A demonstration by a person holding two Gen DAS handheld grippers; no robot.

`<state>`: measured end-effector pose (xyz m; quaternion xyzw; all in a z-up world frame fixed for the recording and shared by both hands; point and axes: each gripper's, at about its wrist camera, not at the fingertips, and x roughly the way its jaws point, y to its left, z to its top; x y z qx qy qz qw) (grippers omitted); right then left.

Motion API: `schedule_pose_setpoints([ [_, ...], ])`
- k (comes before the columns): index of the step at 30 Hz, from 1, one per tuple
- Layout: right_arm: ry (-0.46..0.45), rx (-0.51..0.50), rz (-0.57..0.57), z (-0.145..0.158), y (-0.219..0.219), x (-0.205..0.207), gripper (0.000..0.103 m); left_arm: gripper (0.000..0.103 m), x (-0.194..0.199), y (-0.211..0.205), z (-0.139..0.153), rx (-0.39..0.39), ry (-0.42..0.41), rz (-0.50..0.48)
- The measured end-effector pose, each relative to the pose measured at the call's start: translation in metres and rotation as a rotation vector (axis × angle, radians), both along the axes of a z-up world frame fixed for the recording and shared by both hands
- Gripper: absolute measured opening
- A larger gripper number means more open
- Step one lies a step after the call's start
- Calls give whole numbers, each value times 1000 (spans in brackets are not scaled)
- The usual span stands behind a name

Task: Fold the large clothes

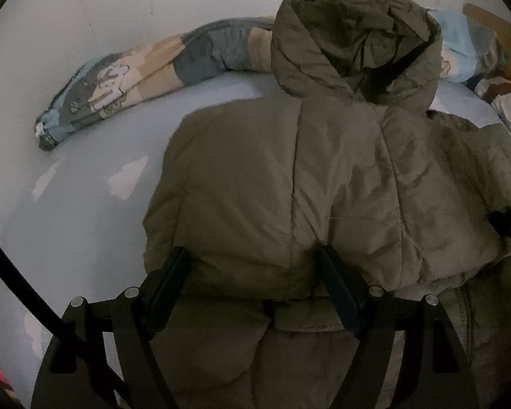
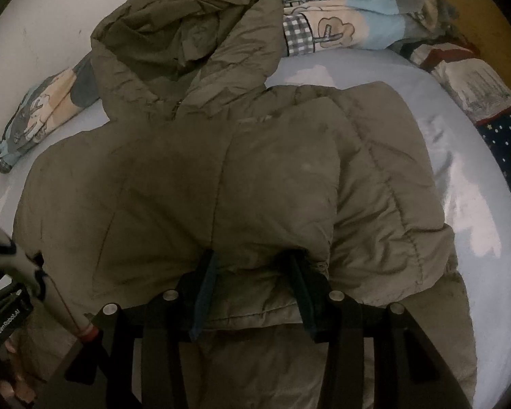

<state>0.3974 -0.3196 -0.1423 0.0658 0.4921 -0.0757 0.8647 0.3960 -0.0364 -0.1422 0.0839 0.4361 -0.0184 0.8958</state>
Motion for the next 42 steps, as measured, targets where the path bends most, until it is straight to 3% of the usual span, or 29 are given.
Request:
schedule_pose_setpoints([
  [4, -8, -29, -4, 12, 5, -2, 48, 77, -8, -7, 16, 38, -75, -6],
  [12, -120, -47, 43, 44, 28, -11, 52, 77, -25, -28, 37, 48, -187, -77],
  [30, -23, -23, 82, 10, 36, -5, 57, 77, -21, -42, 16, 110, -133, -100],
  [36, -44, -13, 76, 24, 38, -8, 57, 77, -28, -38, 33, 80, -170, -93],
  [42, -91, -7, 64, 50, 34, -17, 57, 77, -30, -29, 40, 41, -121, -78],
])
